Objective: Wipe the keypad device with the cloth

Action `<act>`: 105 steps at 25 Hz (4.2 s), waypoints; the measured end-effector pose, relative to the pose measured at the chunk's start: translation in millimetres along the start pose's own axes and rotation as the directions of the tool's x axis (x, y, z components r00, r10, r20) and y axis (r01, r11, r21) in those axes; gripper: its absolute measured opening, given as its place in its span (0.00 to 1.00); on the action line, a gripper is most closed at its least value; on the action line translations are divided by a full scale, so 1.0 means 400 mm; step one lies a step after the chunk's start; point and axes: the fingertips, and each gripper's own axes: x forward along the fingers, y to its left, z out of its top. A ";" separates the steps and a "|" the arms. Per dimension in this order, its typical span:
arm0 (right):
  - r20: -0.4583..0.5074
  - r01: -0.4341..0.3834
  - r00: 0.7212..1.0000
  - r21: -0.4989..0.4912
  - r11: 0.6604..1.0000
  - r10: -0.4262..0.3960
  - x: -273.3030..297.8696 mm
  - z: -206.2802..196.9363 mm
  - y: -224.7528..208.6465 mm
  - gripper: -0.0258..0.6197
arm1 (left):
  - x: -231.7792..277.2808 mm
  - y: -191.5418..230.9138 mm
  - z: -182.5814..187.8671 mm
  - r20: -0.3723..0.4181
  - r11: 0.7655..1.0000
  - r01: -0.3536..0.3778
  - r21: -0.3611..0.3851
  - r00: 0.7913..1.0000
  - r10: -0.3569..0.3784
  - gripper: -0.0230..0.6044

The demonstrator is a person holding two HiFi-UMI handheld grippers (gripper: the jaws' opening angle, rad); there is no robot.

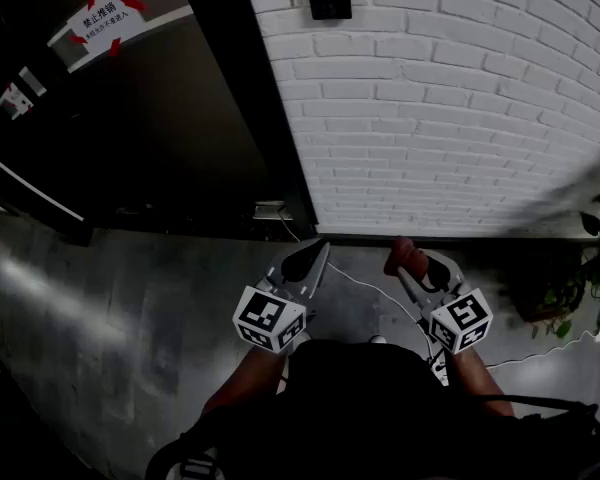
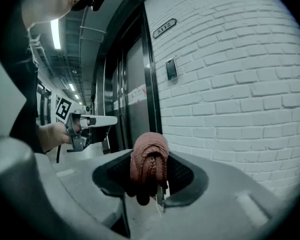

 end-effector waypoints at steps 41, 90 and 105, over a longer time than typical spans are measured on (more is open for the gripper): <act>0.484 0.554 0.799 -0.362 0.750 -0.357 0.441 1.054 -0.187 0.27 | 0.007 0.306 0.031 -0.053 0.949 0.311 0.056 0.950 -0.308 0.06; 0.397 0.588 0.803 -0.412 0.696 -0.445 0.587 0.973 -0.271 0.27 | -0.027 0.373 0.026 -0.017 0.976 0.216 0.027 0.976 -0.215 0.06; 0.305 0.551 0.834 -0.406 0.729 -0.461 0.608 0.853 -0.286 0.27 | -0.031 0.364 0.030 -0.013 0.976 0.216 0.019 0.976 -0.216 0.06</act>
